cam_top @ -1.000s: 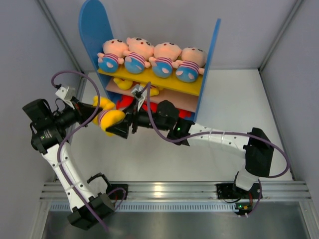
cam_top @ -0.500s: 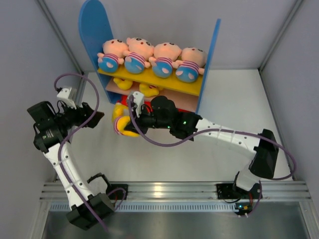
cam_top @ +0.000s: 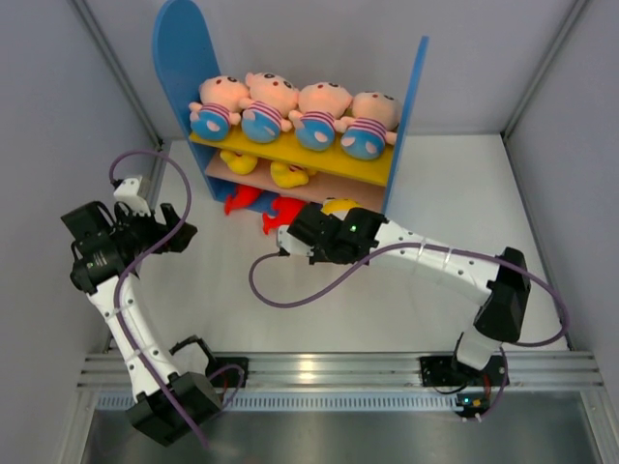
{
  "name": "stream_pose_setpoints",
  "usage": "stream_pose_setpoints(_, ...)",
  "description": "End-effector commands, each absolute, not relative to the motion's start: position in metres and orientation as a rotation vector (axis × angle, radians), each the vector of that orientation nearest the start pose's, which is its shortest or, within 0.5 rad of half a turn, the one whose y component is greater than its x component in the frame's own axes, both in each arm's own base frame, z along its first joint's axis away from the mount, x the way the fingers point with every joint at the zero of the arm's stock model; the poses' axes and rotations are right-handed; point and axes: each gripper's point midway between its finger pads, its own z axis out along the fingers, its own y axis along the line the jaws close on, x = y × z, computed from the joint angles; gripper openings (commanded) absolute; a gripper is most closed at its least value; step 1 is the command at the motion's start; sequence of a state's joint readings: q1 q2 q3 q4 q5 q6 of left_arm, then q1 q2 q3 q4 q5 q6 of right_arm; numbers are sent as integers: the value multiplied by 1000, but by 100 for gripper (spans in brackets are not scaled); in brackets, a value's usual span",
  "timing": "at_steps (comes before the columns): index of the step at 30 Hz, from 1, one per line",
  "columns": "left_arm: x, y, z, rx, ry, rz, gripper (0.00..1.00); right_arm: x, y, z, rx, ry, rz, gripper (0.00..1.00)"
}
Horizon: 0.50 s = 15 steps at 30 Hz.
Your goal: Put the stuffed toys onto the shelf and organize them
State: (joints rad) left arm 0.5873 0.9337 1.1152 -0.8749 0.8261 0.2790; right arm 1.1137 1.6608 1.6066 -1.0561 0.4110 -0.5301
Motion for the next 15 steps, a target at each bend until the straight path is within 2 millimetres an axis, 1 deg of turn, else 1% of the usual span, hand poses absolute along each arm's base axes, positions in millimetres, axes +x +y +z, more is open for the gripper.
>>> stream_pose_setpoints(1, 252, 26, 275, 108, 2028, -357, 87, 276, 255, 244, -1793, 1715, -711, 0)
stream_pose_setpoints(2, 253, 26, 274, 107, 2031, -356, 87, 282, 254, 249, -1802, 1679, -770, 0)
stream_pose_setpoints(4, 253, 26, 272, 106, 2035, -361, 87, 292, 256, 251, -1795, 1649, -820, 0)
stream_pose_setpoints(5, 253, 26, 270, 102, 2039, -365, 87, 295, 256, 255, -1807, 1629, -852, 0)
stream_pose_setpoints(7, 252, 27, 271, 103, 2037, -360, 87, 298, 258, 255, -1827, 1613, -882, 0)
stream_pose_setpoints(10, 252, 27, 269, 117, 2038, -350, 87, 308, 255, 260, -1813, 1583, -965, 0)
stream_pose_setpoints(12, 253, 29, 264, 109, 2053, -352, 87, 315, 260, 262, -1782, 1569, -971, 0)
stream_pose_setpoints(13, 254, 30, 264, 106, 2056, -352, 87, 320, 258, 263, -1775, 1567, -989, 0)
stream_pose_setpoints(14, 254, 30, 263, 104, 2059, -353, 87, 322, 258, 266, -1763, 1566, -998, 0)
stream_pose_setpoints(15, 254, 30, 264, 108, 2056, -353, 87, 323, 260, 264, -1771, 1563, -1002, 0)
